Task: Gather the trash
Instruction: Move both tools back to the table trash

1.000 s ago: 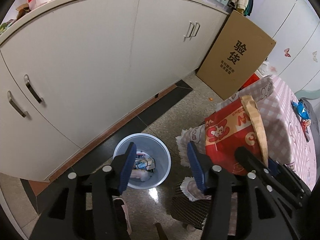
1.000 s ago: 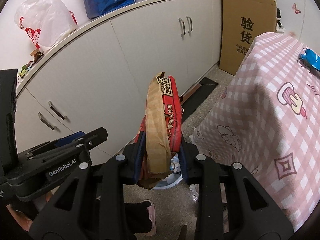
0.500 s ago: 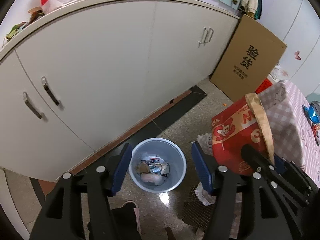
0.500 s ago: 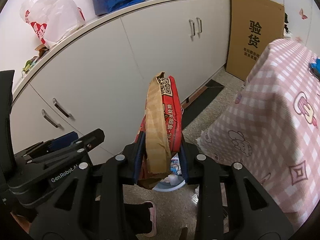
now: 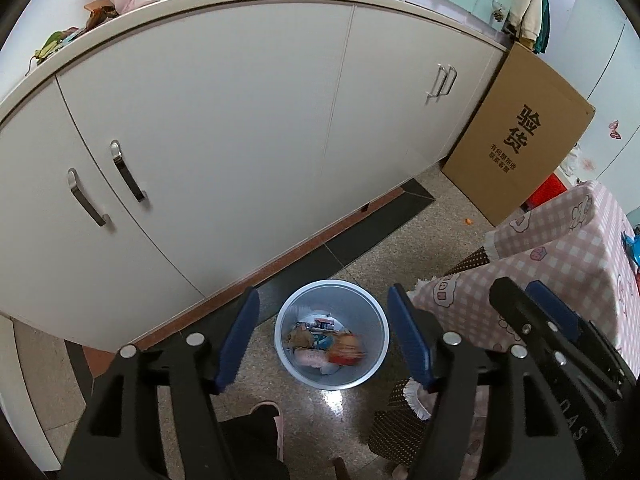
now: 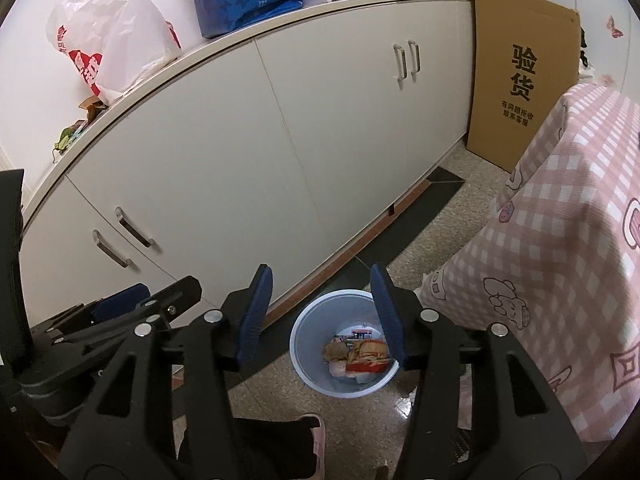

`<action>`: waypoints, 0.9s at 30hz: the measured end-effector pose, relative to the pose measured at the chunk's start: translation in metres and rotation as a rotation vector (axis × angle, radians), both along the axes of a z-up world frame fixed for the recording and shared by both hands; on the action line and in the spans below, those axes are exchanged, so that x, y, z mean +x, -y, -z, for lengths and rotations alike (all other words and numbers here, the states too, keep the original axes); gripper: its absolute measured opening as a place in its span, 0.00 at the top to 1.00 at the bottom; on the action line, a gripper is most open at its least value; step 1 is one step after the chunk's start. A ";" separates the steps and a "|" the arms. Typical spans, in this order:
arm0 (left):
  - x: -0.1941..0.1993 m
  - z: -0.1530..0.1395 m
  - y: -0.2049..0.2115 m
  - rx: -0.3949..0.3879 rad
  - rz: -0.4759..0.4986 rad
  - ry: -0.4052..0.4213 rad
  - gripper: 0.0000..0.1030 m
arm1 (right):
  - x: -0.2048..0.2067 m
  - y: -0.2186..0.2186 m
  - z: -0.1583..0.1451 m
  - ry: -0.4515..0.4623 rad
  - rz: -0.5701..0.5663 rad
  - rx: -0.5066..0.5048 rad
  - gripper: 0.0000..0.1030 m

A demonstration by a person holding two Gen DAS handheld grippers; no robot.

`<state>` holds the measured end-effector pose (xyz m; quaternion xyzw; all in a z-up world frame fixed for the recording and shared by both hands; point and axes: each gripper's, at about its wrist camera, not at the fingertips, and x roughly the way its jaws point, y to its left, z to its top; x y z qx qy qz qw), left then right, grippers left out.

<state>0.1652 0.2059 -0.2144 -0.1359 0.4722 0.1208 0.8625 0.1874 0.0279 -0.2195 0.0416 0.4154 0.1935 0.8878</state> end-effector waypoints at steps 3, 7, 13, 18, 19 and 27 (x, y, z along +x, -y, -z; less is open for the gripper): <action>-0.002 -0.002 0.002 0.001 0.005 0.006 0.36 | -0.002 0.003 -0.003 0.003 0.006 0.002 0.50; -0.006 -0.008 0.008 0.004 0.013 0.017 0.36 | -0.008 0.012 -0.009 0.014 0.015 0.005 0.50; -0.012 -0.028 0.029 0.018 0.039 0.049 0.36 | -0.021 0.034 -0.029 0.060 0.044 0.001 0.50; -0.013 -0.052 0.065 0.033 0.093 0.096 0.36 | -0.035 0.068 -0.054 0.124 0.095 -0.006 0.50; -0.013 -0.057 0.073 0.035 0.106 0.106 0.36 | -0.038 0.077 -0.060 0.136 0.110 -0.006 0.50; -0.002 -0.089 0.170 0.042 0.278 0.175 0.35 | -0.056 0.172 -0.086 0.189 0.265 0.000 0.48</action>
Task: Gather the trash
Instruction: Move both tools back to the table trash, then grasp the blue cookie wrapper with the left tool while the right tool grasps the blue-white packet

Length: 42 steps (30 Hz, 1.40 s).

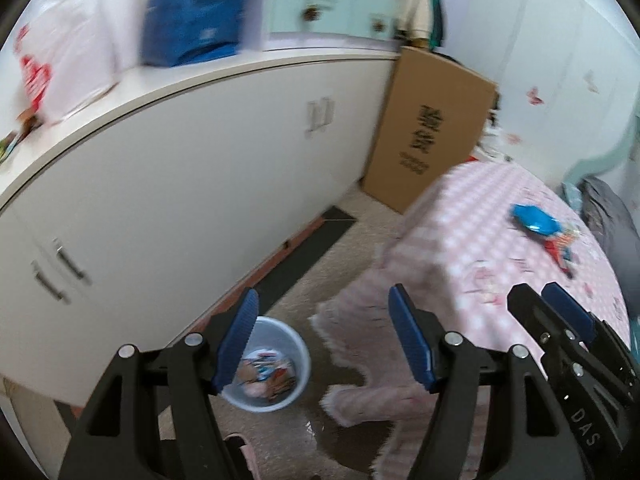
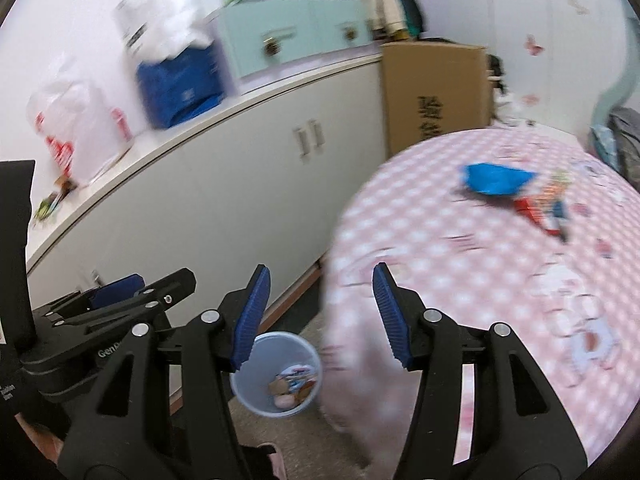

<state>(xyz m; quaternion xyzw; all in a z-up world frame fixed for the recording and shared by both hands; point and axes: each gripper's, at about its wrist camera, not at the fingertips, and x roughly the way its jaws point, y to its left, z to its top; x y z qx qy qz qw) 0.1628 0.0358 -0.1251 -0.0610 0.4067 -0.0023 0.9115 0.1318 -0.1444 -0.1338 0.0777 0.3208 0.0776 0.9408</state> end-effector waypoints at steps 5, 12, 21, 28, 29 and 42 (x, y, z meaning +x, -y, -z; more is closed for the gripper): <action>0.012 -0.005 0.063 0.016 0.106 0.011 0.35 | -0.004 0.067 -0.004 -0.001 0.117 0.007 0.48; 0.044 -0.003 0.142 -0.005 0.219 -0.012 0.35 | 0.002 0.143 0.004 -0.030 0.241 0.025 0.48; 0.092 0.012 0.201 -0.086 0.290 -0.051 0.30 | 0.038 0.205 0.025 -0.113 0.308 0.058 0.48; 0.118 0.018 0.238 -0.080 0.348 -0.023 0.30 | 0.069 0.221 0.041 -0.175 0.291 0.058 0.48; 0.121 0.018 0.241 -0.081 0.352 -0.022 0.30 | 0.073 0.221 0.043 -0.185 0.284 0.053 0.48; 0.136 0.026 0.273 0.010 0.431 -0.009 0.35 | 0.092 0.222 0.048 -0.216 0.268 0.006 0.66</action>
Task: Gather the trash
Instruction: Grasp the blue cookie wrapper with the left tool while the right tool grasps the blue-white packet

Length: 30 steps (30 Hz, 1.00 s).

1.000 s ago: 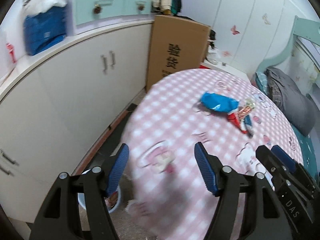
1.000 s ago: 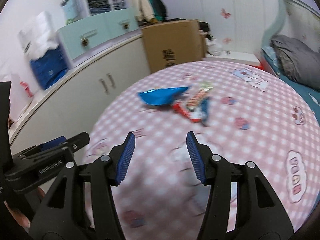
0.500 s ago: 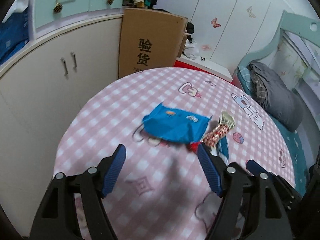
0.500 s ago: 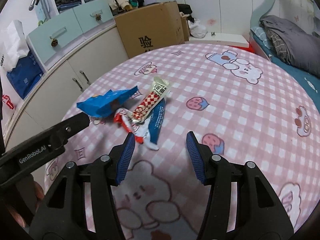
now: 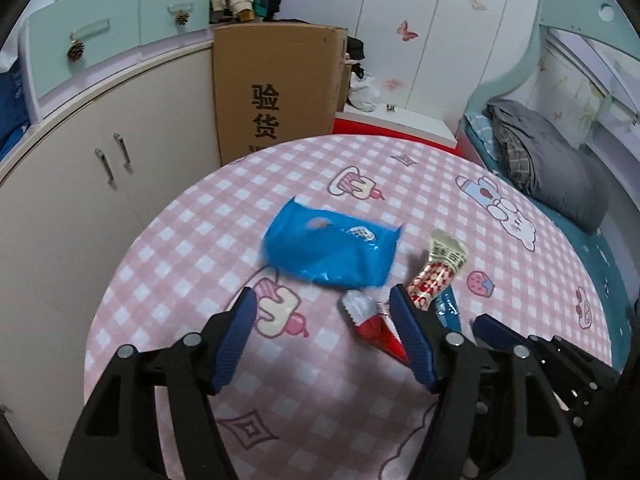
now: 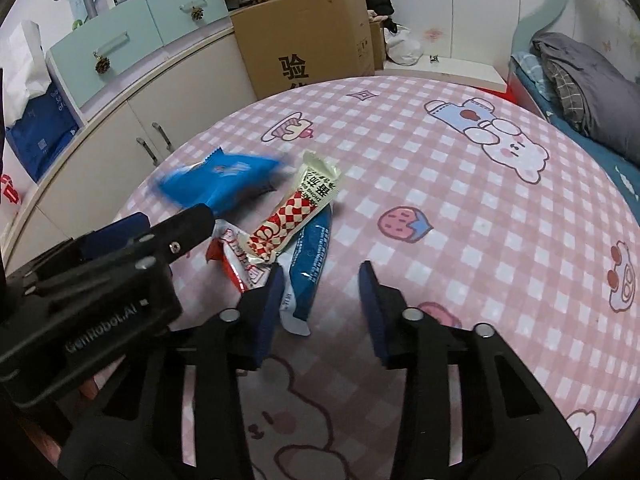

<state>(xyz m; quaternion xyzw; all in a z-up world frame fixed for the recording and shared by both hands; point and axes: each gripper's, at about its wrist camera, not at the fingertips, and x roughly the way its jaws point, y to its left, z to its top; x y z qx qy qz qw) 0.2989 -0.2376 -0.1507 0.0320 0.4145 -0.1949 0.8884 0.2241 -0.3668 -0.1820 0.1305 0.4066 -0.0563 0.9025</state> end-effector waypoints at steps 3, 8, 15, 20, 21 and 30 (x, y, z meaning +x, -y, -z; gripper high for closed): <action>0.000 -0.002 0.000 -0.039 0.004 -0.001 0.34 | -0.001 0.002 0.000 0.002 0.002 0.010 0.66; 0.002 -0.004 0.008 -0.015 0.010 0.009 0.34 | 0.001 0.002 -0.002 0.000 -0.002 0.004 0.66; 0.023 0.008 0.003 -0.059 -0.124 -0.081 0.29 | 0.005 0.005 -0.002 0.001 -0.010 0.007 0.67; 0.031 0.019 0.013 -0.050 -0.133 -0.120 0.28 | 0.008 0.005 -0.002 0.003 -0.014 -0.006 0.67; 0.030 0.019 0.015 -0.043 -0.132 -0.108 0.28 | 0.008 0.004 -0.002 0.002 -0.014 -0.015 0.67; 0.034 0.019 0.013 -0.040 -0.126 -0.111 0.79 | 0.008 0.005 0.000 -0.004 0.006 -0.040 0.85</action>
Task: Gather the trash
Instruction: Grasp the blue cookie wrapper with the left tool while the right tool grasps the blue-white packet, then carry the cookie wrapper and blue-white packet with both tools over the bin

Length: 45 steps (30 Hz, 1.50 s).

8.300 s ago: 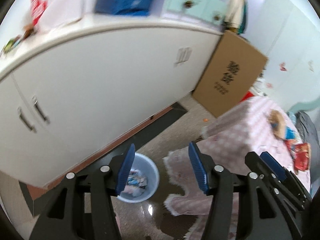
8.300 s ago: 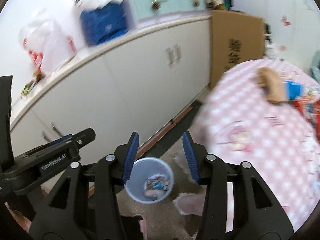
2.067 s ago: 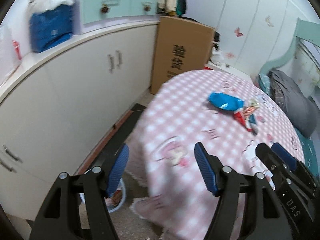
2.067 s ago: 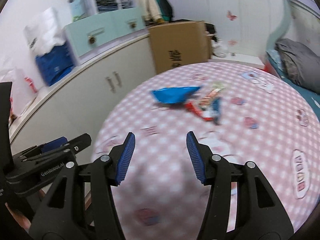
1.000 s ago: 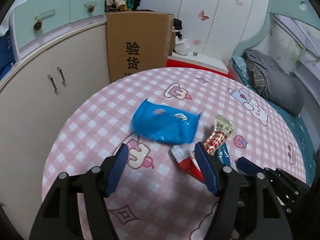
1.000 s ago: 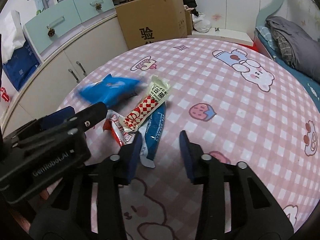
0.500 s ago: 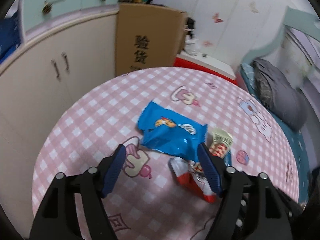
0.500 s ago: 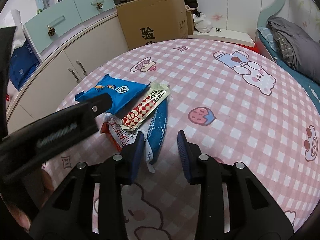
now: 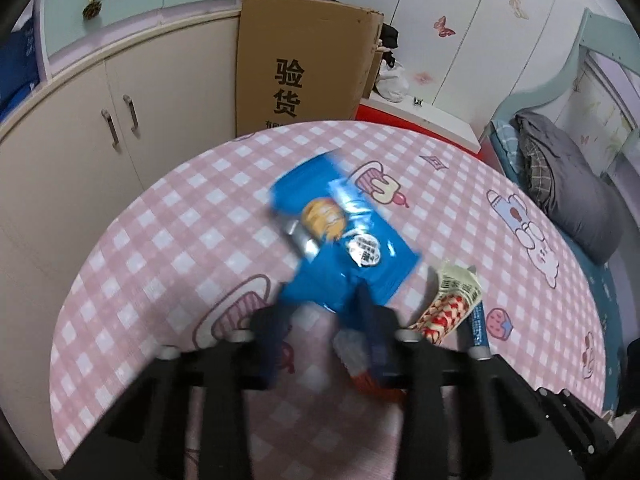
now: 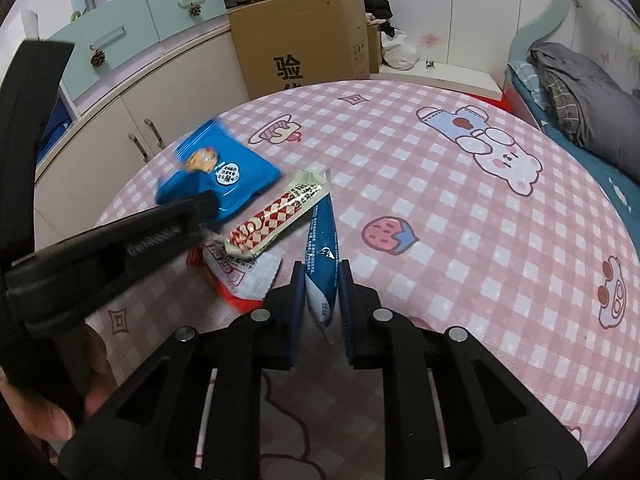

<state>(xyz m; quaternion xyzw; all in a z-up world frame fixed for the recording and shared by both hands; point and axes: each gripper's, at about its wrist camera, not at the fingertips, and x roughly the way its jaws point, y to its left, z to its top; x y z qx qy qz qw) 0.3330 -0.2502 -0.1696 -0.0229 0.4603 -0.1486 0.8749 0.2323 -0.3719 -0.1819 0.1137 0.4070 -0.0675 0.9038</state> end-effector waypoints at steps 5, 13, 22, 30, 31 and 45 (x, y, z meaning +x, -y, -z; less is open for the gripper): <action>-0.001 0.002 -0.005 -0.016 0.017 -0.016 0.97 | -0.001 -0.002 -0.001 0.001 0.000 -0.006 0.88; -0.017 -0.006 -0.024 -0.059 0.026 -0.002 0.99 | -0.011 0.001 -0.004 0.030 0.035 -0.006 0.90; -0.045 -0.018 -0.056 -0.109 0.013 -0.004 0.99 | -0.039 -0.002 -0.022 0.073 0.053 0.005 0.90; -0.087 -0.043 -0.086 -0.148 -0.001 0.023 0.99 | -0.075 -0.017 -0.055 0.128 0.065 -0.002 0.90; -0.091 -0.047 -0.090 -0.150 -0.003 0.026 0.99 | -0.077 -0.021 -0.058 0.132 0.058 -0.003 0.90; -0.156 -0.063 -0.212 -0.169 -0.146 0.040 0.99 | -0.099 -0.172 -0.086 0.161 -0.233 0.000 0.90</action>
